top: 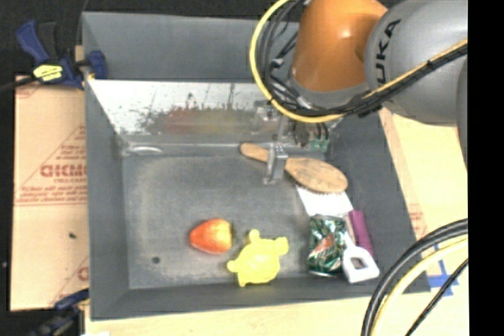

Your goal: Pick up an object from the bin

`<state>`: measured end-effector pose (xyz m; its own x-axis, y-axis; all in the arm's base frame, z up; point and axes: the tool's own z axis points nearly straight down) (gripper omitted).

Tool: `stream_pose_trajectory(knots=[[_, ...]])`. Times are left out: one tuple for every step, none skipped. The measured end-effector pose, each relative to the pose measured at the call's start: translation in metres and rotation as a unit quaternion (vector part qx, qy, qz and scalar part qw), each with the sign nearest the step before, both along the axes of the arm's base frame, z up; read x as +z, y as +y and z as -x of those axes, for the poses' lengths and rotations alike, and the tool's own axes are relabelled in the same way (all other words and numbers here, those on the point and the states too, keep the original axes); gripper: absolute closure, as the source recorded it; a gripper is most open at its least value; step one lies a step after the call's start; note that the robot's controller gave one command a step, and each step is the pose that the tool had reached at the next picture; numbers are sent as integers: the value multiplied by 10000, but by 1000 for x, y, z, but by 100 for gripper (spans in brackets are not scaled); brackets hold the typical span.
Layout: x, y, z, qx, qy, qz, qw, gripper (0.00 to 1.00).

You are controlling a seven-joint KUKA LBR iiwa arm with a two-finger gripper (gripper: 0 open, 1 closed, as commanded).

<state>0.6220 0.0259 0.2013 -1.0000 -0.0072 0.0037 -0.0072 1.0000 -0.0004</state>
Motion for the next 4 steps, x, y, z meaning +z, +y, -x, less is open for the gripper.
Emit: stream_pose_trajectory(knots=[[5, 0, -1, -5, -42, -1, 10000, 0], [-131, -104, 33, 663, -36, -14, 9978, 0], [-55, -105, 12, 273, -115, -10, 9996, 0], [-89, -133, 53, -1531, -119, -21, 9881, 0]])
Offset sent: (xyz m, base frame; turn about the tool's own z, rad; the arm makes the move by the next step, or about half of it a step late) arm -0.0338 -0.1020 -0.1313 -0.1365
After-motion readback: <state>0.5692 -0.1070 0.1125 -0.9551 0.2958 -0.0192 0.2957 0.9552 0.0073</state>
